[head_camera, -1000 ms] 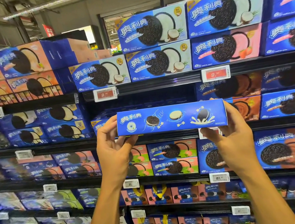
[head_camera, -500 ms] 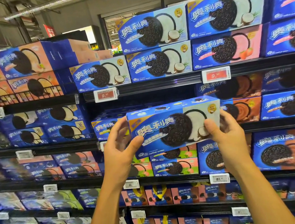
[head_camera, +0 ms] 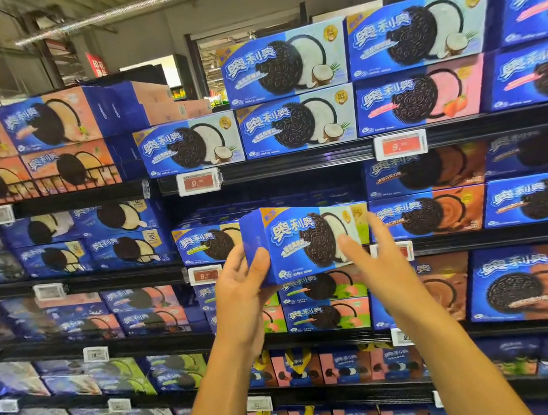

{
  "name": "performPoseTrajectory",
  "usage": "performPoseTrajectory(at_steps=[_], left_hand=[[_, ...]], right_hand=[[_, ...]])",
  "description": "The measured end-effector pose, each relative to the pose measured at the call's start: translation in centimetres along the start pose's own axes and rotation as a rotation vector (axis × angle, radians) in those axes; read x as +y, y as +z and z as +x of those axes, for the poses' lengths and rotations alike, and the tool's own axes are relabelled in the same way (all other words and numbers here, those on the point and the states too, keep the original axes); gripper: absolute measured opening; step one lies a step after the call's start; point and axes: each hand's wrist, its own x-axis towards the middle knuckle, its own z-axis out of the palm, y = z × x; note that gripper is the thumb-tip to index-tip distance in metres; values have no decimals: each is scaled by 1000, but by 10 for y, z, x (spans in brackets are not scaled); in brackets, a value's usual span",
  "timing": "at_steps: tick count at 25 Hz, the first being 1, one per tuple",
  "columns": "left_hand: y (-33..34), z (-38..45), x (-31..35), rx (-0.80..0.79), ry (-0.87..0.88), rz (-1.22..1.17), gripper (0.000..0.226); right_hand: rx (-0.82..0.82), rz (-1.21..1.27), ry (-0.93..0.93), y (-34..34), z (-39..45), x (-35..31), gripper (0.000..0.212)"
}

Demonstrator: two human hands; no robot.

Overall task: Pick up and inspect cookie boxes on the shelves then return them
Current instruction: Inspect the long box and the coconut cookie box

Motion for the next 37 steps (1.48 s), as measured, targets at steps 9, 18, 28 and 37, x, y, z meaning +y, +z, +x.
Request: performPoseTrajectory(at_steps=[9, 18, 28, 37], left_hand=[[26, -12, -3, -262, 198, 291, 44], [-28, 2, -1, 268, 191, 152, 35], [-24, -10, 4, 64, 205, 5, 39], [-28, -8, 4, 62, 205, 15, 42]], right_hand=[[-97, 407, -94, 4, -11, -19, 47], [-253, 1028, 29, -28, 7, 14, 51], [-278, 1131, 41, -15, 9, 19, 45], [-271, 1119, 47, -16, 4, 10, 47]])
